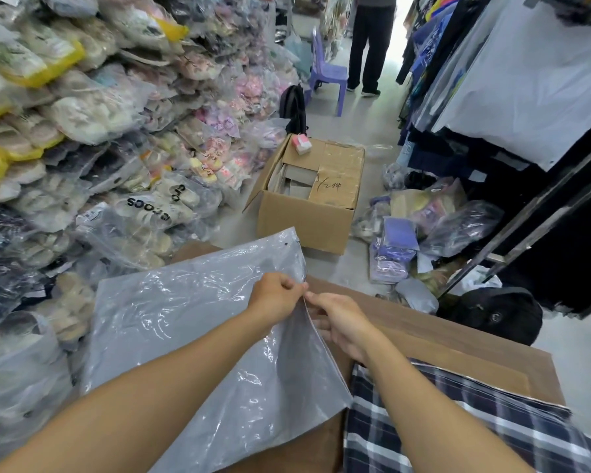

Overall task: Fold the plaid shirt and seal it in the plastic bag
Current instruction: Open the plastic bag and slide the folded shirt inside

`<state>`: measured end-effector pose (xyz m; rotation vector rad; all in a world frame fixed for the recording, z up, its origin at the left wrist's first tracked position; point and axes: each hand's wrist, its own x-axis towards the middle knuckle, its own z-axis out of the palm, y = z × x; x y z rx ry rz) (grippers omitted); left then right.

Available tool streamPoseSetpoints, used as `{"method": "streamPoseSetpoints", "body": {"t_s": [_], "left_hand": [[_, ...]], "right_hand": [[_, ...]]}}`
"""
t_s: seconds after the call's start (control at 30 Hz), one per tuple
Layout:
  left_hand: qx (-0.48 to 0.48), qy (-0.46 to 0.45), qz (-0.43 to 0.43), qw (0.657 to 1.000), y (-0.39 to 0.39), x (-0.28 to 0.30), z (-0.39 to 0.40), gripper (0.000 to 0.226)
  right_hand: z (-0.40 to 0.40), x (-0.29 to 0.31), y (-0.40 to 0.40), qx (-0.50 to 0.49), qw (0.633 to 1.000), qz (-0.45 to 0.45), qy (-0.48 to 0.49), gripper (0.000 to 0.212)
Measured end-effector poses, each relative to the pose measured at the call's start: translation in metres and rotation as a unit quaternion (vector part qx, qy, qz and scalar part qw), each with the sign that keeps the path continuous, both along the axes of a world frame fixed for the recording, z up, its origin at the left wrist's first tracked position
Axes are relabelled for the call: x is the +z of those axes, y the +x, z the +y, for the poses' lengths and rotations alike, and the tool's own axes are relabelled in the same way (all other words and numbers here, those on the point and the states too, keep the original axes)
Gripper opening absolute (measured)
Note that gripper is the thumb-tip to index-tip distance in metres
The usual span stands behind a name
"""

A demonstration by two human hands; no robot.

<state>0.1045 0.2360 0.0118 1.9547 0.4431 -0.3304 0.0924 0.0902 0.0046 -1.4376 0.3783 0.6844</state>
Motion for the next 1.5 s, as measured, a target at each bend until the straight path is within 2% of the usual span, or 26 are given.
{"method": "streamPoseSetpoints", "body": {"t_s": [0.1, 0.27, 0.47, 0.5, 0.57, 0.67, 0.77, 0.83, 0.93, 1.0, 1.13, 1.27, 1.33, 1.4, 1.43, 1.5], "left_hand": [[0.014, -0.033, -0.013, 0.999, -0.002, 0.004, -0.004, 0.017], [-0.055, 0.003, -0.060, 0.997, -0.006, 0.018, -0.012, 0.012], [-0.029, -0.115, -0.018, 0.993, -0.010, 0.022, -0.007, 0.009], [-0.016, -0.099, -0.018, 0.995, -0.012, 0.022, -0.008, 0.010], [0.005, -0.001, -0.035, 0.999, -0.013, 0.022, -0.007, 0.012], [0.014, 0.151, -0.085, 0.985, -0.016, 0.038, 0.004, 0.011], [-0.011, 0.252, -0.135, 0.958, -0.020, 0.065, 0.022, 0.014], [0.005, 0.301, -0.187, 0.935, -0.022, 0.083, 0.035, 0.013], [0.032, 0.333, -0.251, 0.908, -0.023, 0.101, 0.046, 0.014], [0.032, 0.336, -0.264, 0.904, -0.025, 0.105, 0.045, 0.014], [-0.032, 0.324, -0.215, 0.921, -0.033, 0.091, 0.030, 0.012], [-0.084, 0.318, -0.171, 0.929, -0.040, 0.066, 0.021, 0.010], [-0.094, 0.307, -0.160, 0.933, -0.045, 0.054, 0.015, 0.009], [-0.104, 0.291, -0.152, 0.939, -0.051, 0.043, 0.007, 0.008], [-0.109, 0.284, -0.150, 0.941, -0.054, 0.038, 0.004, 0.007], [-0.117, 0.274, -0.142, 0.944, -0.057, 0.031, -0.003, 0.007]], "right_hand": [[-0.004, 0.007, 0.000, -0.007, 1.000, 0.003, 0.010, 0.017], [-0.009, 0.021, 0.003, -0.026, 0.999, 0.000, 0.039, 0.035], [-0.021, 0.017, 0.002, -0.056, 0.991, 0.023, 0.117, 0.025], [-0.022, 0.014, 0.000, -0.054, 0.992, 0.026, 0.114, 0.022], [-0.024, 0.009, -0.005, -0.054, 0.995, 0.027, 0.084, 0.018], [-0.024, -0.002, -0.013, -0.029, 0.997, 0.000, -0.069, 0.013], [-0.024, -0.015, -0.018, 0.024, 0.972, -0.041, -0.230, 0.030], [-0.023, -0.018, -0.020, 0.034, 0.961, -0.051, -0.269, 0.036], [-0.019, -0.016, -0.024, 0.053, 0.950, -0.059, -0.303, 0.033], [-0.017, -0.014, -0.026, 0.071, 0.944, -0.065, -0.317, 0.029], [-0.012, -0.011, -0.024, 0.126, 0.929, -0.095, -0.336, 0.025], [-0.025, 0.002, -0.023, 0.232, 0.902, -0.116, -0.345, 0.036], [-0.040, 0.009, -0.026, 0.309, 0.875, -0.126, -0.352, 0.028], [-0.057, 0.014, -0.031, 0.408, 0.814, -0.149, -0.386, 0.011], [-0.064, 0.015, -0.035, 0.461, 0.776, -0.155, -0.402, 0.012], [-0.074, 0.014, -0.042, 0.536, 0.711, -0.161, -0.426, 0.028]]}}
